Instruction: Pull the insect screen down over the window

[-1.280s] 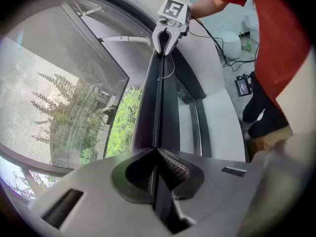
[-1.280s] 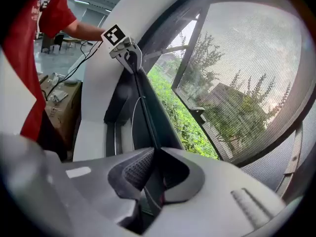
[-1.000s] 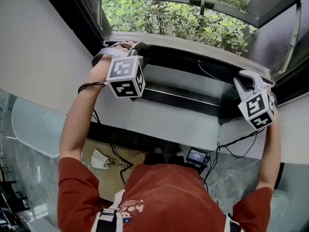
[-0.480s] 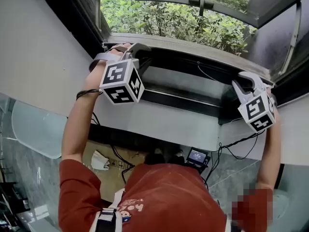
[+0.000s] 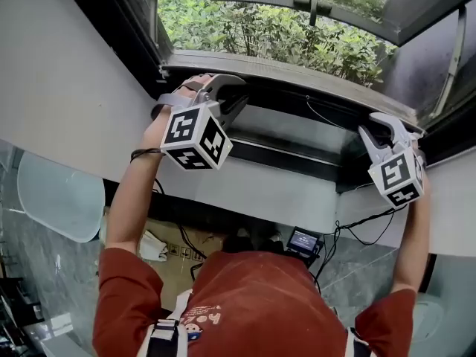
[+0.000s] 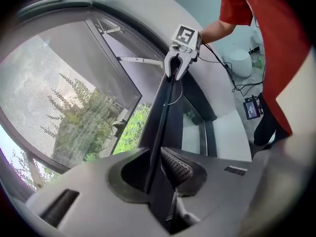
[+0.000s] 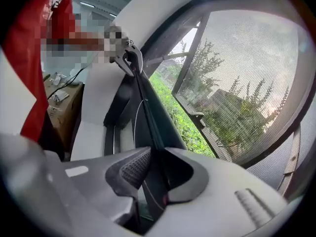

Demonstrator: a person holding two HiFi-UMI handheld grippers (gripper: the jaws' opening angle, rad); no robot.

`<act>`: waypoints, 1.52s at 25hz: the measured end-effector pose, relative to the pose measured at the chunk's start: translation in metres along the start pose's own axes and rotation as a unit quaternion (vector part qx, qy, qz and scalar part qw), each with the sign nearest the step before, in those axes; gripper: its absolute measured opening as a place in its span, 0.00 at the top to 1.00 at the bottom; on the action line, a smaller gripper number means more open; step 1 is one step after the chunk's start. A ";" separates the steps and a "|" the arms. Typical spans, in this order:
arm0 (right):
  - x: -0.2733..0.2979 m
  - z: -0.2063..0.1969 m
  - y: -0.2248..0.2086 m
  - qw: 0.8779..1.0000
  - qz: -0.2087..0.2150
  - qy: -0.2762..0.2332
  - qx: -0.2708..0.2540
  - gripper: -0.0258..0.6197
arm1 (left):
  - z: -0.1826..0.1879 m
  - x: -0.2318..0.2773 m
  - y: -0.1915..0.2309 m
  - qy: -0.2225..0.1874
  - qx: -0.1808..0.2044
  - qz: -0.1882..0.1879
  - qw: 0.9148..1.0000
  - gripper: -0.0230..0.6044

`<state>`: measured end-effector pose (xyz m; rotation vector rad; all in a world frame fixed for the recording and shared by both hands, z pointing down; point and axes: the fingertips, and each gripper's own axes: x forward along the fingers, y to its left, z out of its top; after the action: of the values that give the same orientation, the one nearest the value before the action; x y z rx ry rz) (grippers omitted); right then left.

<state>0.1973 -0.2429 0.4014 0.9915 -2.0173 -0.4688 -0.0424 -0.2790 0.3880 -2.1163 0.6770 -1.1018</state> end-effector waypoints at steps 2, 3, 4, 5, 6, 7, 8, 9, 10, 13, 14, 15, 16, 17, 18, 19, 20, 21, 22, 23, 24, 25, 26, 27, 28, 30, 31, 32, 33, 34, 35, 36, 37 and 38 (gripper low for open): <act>0.000 0.000 0.000 1.000 -0.005 -0.005 -0.002 0.82 | 0.005 0.000 0.000 -0.011 -0.009 0.006 1.000 0.85; 0.000 0.000 0.000 1.000 -0.009 -0.009 -0.002 0.82 | 0.008 0.000 -0.001 -0.018 -0.016 0.010 1.000 0.85; 0.000 0.000 -0.001 1.000 -0.014 -0.015 0.000 0.82 | 0.011 0.000 -0.001 -0.027 -0.026 0.014 0.999 0.85; -0.001 0.001 -0.001 1.000 -0.019 -0.021 0.003 0.82 | 0.014 0.000 -0.002 -0.036 -0.036 0.019 0.999 0.85; -0.001 0.001 -0.002 0.999 -0.025 -0.027 0.009 0.82 | 0.016 0.000 -0.002 -0.045 -0.047 0.024 0.998 0.85; -0.002 0.002 -0.002 0.999 -0.030 -0.033 0.016 0.82 | 0.019 0.000 -0.003 -0.054 -0.059 0.030 0.996 0.85; -0.003 0.004 -0.002 0.998 -0.037 -0.040 0.023 0.82 | 0.021 -0.001 -0.003 -0.064 -0.071 0.037 0.995 0.85; -0.004 0.005 -0.003 0.997 -0.043 -0.047 0.032 0.82 | 0.023 -0.002 -0.003 -0.074 -0.084 0.045 0.993 0.85; -0.005 0.007 -0.003 0.996 -0.049 -0.055 0.040 0.82 | 0.025 -0.003 -0.003 -0.085 -0.099 0.054 0.990 0.85; -0.012 0.014 -0.005 0.992 -0.068 -0.082 0.073 0.82 | 0.028 -0.008 -0.003 -0.114 -0.145 0.078 0.980 0.85; -0.015 0.016 -0.005 0.990 -0.074 -0.090 0.085 0.82 | 0.028 -0.010 -0.004 -0.120 -0.158 0.086 0.976 0.85; -0.018 0.017 -0.004 0.987 -0.079 -0.098 0.097 0.82 | 0.028 -0.012 -0.005 -0.126 -0.172 0.093 0.973 0.85; -0.021 0.018 -0.002 0.985 -0.084 -0.106 0.110 0.82 | 0.028 -0.014 -0.007 -0.131 -0.185 0.099 0.969 0.85; -0.023 0.019 0.001 0.982 -0.087 -0.113 0.122 0.82 | 0.027 -0.015 -0.009 -0.136 -0.199 0.105 0.965 0.85; -0.025 0.019 0.005 0.980 -0.089 -0.119 0.135 0.82 | 0.026 -0.016 -0.012 -0.140 -0.212 0.110 0.961 0.85; -0.027 0.019 0.010 0.977 -0.089 -0.124 0.147 0.82 | 0.026 -0.017 -0.015 -0.144 -0.226 0.114 0.957 0.85; -0.028 0.018 0.015 0.975 -0.089 -0.129 0.160 0.82 | 0.025 -0.019 -0.019 -0.147 -0.241 0.118 0.952 0.85; -0.029 0.017 0.020 0.972 -0.088 -0.134 0.174 0.82 | 0.025 -0.019 -0.023 -0.151 -0.256 0.120 0.947 0.85; -0.030 0.016 0.025 0.969 -0.088 -0.138 0.187 0.82 | 0.024 -0.020 -0.028 -0.153 -0.271 0.123 0.942 0.85; -0.032 0.014 0.031 0.965 -0.088 -0.143 0.202 0.82 | 0.023 -0.021 -0.033 -0.155 -0.285 0.126 0.937 0.85; -0.033 0.011 0.036 0.961 -0.089 -0.148 0.217 0.82 | 0.022 -0.021 -0.037 -0.156 -0.298 0.131 0.933 0.85; -0.035 0.007 0.041 0.956 -0.091 -0.152 0.233 0.82 | 0.022 -0.022 -0.042 -0.157 -0.311 0.136 0.927 0.85; -0.037 0.004 0.046 0.951 -0.093 -0.157 0.248 0.82 | 0.021 -0.022 -0.046 -0.159 -0.324 0.141 0.922 0.85; -0.038 0.002 0.050 0.946 -0.097 -0.162 0.263 0.82 | 0.019 -0.023 -0.050 -0.161 -0.338 0.145 0.916 0.85; -0.040 0.002 0.054 0.940 -0.100 -0.169 0.277 0.82 | 0.018 -0.024 -0.054 -0.163 -0.353 0.149 0.909 0.85; -0.044 0.004 0.061 0.927 -0.111 -0.186 0.307 0.82 | 0.016 -0.026 -0.061 -0.168 -0.381 0.157 0.895 0.85; -0.046 0.005 0.064 0.920 -0.118 -0.194 0.319 0.82 | 0.016 -0.028 -0.064 -0.170 -0.391 0.162 0.890 0.85; -0.048 0.005 0.067 0.915 -0.122 -0.200 0.329 0.82 | 0.015 -0.029 -0.066 -0.172 -0.400 0.168 0.885 0.85; -0.049 0.005 0.070 0.910 -0.123 -0.205 0.337 0.82 | 0.016 -0.031 -0.068 -0.175 -0.408 0.174 0.879 0.85; -0.049 0.005 0.074 0.908 -0.122 -0.208 0.344 0.82 | 0.016 -0.032 -0.070 -0.179 -0.417 0.180 0.873 0.85; -0.050 0.004 0.077 0.905 -0.121 -0.210 0.348 0.82 | 0.017 -0.035 -0.072 -0.185 -0.427 0.185 0.866 0.85; -0.051 0.003 0.079 0.904 -0.126 -0.210 0.350 0.82 | 0.018 -0.037 -0.075 -0.190 -0.434 0.187 0.860 0.85; -0.052 0.001 0.080 0.903 -0.136 -0.210 0.349 0.82 | 0.020 -0.039 -0.079 -0.193 -0.440 0.189 0.856 0.85; -0.054 -0.001 0.080 0.901 -0.150 -0.211 0.348 0.82 | 0.019 -0.040 -0.082 -0.194 -0.444 0.193 0.853 0.85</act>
<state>0.1791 -0.1509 0.4237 1.7786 -2.5011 -0.1024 -0.0349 -0.1913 0.4199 -2.6324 1.5217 -0.0737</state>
